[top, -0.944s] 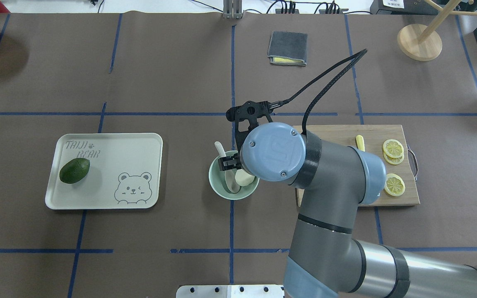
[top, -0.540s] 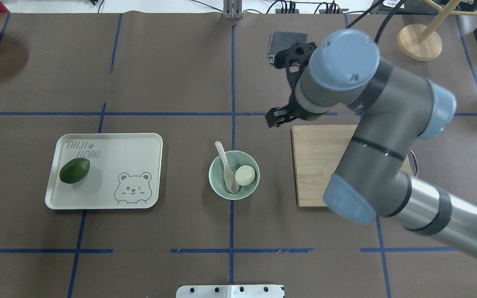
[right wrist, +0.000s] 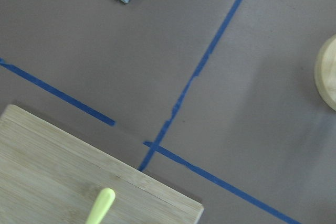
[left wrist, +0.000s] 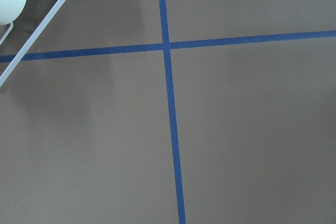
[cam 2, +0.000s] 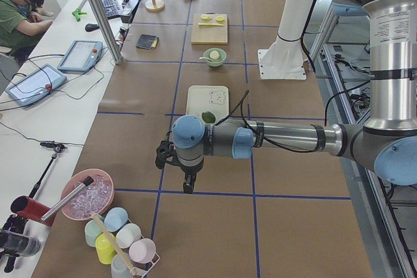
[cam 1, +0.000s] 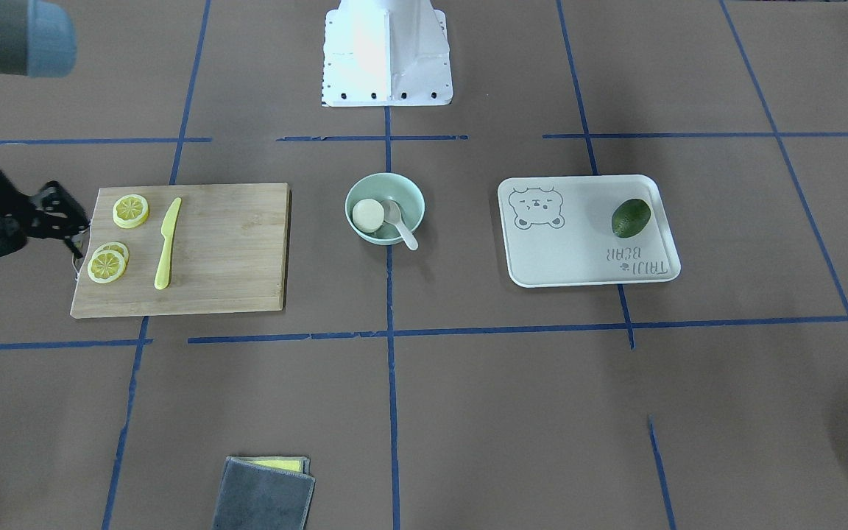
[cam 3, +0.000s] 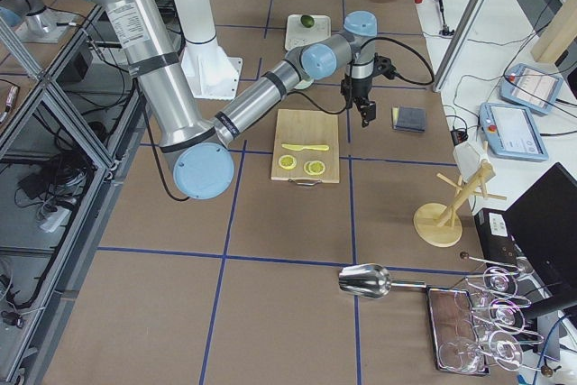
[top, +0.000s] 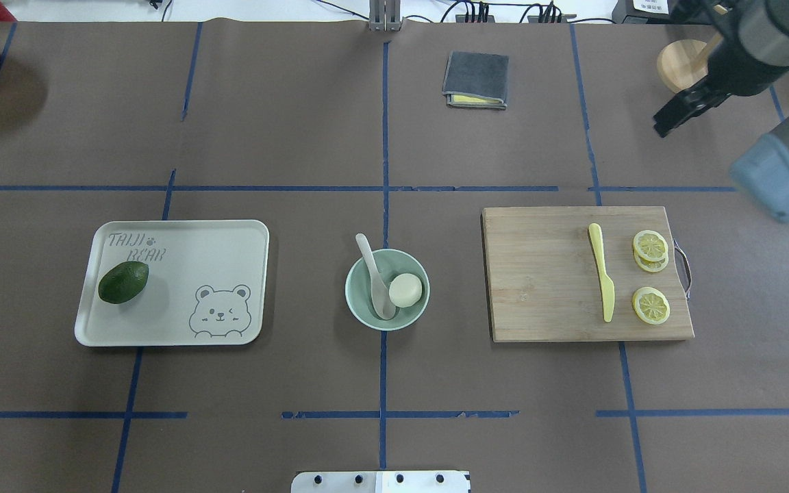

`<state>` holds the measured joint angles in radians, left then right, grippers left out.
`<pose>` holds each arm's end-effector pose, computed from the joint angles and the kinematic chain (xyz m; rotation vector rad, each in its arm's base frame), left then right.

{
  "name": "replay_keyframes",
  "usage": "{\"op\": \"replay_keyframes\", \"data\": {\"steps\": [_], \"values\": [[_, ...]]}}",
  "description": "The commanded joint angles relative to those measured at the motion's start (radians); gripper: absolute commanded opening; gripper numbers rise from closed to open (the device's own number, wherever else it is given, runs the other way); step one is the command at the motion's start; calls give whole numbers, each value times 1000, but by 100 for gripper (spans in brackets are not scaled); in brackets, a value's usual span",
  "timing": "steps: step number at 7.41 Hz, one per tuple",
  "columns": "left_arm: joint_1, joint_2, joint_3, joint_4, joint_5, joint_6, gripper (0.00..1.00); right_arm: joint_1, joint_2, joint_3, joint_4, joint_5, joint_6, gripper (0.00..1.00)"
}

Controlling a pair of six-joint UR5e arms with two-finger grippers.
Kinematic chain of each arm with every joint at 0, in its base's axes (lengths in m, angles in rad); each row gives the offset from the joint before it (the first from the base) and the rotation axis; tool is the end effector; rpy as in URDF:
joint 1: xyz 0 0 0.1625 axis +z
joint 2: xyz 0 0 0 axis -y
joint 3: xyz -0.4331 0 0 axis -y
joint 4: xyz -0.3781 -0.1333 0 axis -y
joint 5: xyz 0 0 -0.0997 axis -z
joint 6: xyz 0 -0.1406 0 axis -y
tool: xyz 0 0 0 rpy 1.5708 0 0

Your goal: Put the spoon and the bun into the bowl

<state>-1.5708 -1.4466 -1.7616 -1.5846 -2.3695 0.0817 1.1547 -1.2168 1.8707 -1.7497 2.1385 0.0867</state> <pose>-0.0326 -0.4309 0.6569 0.1087 0.7949 0.1094 -0.1870 -0.5658 0.3986 0.3115 -0.6596 -0.4496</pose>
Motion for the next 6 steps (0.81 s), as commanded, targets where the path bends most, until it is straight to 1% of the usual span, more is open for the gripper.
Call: {"op": "replay_keyframes", "data": {"steps": [1,2,3,4,6], "values": [[0,2,7,2,9,36,100,199,-151,-30,2,35,-293,100],[0,6,-2,5,6,36,100,268,-246,-28,15,64,-294,100],[0,6,-3,5,12,36,100,313,-326,-30,16,70,-294,100],[0,5,-6,5,15,35,100,359,-373,-69,19,67,-301,100],[2,5,-6,5,10,36,100,372,-440,-85,19,95,-301,100]]}}
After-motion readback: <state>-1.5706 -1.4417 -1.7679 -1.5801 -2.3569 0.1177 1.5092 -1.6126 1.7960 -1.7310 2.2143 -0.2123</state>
